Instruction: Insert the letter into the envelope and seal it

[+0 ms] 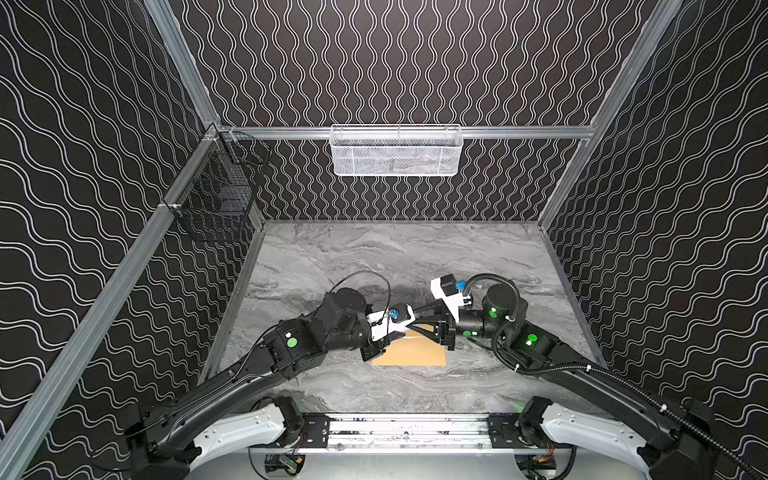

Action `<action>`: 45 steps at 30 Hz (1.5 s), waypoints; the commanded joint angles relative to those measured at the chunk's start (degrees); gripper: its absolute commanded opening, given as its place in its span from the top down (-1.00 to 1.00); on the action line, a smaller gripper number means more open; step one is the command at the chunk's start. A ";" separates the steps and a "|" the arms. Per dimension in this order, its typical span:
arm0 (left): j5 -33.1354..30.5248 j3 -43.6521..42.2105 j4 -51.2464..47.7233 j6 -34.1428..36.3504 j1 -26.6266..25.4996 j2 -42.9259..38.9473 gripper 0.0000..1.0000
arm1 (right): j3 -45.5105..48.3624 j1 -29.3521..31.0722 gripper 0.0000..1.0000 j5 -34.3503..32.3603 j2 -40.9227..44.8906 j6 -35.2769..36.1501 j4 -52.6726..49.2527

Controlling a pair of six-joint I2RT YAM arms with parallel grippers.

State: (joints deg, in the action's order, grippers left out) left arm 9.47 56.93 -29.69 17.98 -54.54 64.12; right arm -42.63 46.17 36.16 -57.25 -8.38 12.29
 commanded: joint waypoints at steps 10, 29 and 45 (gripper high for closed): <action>3.60 2.99 -6.63 6.01 -0.12 0.65 1.00 | -6.29 0.12 -0.67 0.59 2.77 61.47 -31.89; 7.49 1.78 -4.99 5.36 -0.12 0.58 1.00 | -11.76 -0.04 -0.09 8.19 -2.83 59.38 -26.17; 7.40 1.61 -4.42 4.54 -0.12 0.80 1.00 | -11.71 -0.03 0.39 9.53 -2.84 58.67 -26.76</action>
State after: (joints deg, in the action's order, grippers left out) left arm 16.01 58.46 -36.53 22.85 -54.61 64.86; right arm -54.46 46.06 44.88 -60.01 50.33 -15.20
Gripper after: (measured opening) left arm 0.265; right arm 0.304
